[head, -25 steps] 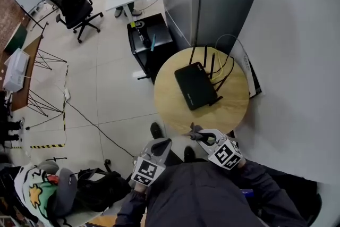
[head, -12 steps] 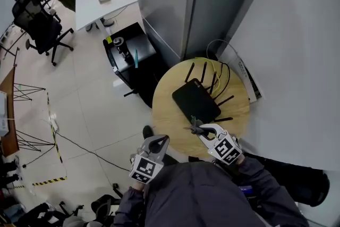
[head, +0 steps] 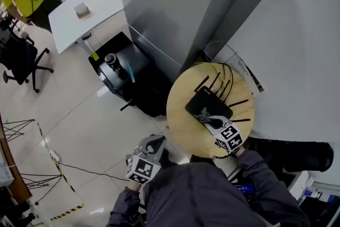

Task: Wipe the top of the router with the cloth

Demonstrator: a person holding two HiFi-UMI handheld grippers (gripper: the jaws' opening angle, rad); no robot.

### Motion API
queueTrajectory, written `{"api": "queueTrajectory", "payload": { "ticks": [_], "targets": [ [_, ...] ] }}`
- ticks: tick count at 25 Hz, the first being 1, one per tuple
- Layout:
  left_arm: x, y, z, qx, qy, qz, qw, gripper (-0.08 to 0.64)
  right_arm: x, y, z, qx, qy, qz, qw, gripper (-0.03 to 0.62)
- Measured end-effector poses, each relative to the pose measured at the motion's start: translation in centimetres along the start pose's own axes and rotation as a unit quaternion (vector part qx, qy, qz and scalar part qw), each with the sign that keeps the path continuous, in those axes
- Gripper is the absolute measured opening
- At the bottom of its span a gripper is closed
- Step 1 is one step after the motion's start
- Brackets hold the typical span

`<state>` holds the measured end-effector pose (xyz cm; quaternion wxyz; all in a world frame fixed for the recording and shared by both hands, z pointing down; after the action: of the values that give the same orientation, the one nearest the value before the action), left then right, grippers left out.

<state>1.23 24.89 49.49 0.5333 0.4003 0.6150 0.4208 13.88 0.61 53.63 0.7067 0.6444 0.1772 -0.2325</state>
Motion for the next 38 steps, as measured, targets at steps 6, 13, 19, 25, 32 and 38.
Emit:
{"api": "queueTrajectory", "payload": {
  "ticks": [6,13,19,25,32,38],
  "targets": [
    [-0.9,0.1,-3.7,-0.007,0.047,-0.003,0.9988,0.002,-3.0,1.0,1.2,-0.033,0.057,-0.029,0.997,0.034],
    [-4.9,-0.3,-5.0,-0.028,0.084,-0.031,0.9956,0.002,-6.0,2.6,5.3,-0.065,0.093,-0.034,0.993,0.034],
    [-7.2,-2.2,-5.6,-0.044,0.092,-0.052,0.9934,0.002,-8.7,3.8,9.5,-0.054,0.107,-0.058,0.991,0.035],
    [-8.9,-2.7,-4.4,-0.047,0.114,-0.062,0.9904,0.002,-10.5,2.6,11.8,-0.026,0.111,-0.070,0.991,0.035],
    [-9.6,-2.5,-4.8,-0.044,0.141,-0.066,0.9868,0.002,-12.8,3.5,12.1,-0.030,0.102,-0.113,0.988,0.035],
    [-9.4,-2.5,-7.3,-0.047,0.169,-0.066,0.9823,0.002,-13.3,4.1,8.1,-0.042,0.075,-0.122,0.989,0.035]
  ]
}}
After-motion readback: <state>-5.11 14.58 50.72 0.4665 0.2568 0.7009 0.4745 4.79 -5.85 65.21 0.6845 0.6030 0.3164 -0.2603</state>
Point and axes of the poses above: the fingertips, and each gripper's own axes: x backward along the fingers, z to its right, y out of its underside, the point moved 7 cm from there along x, backward along the fingers, and after that the axes turned 14 degrees about z, right-handed, at the moved point
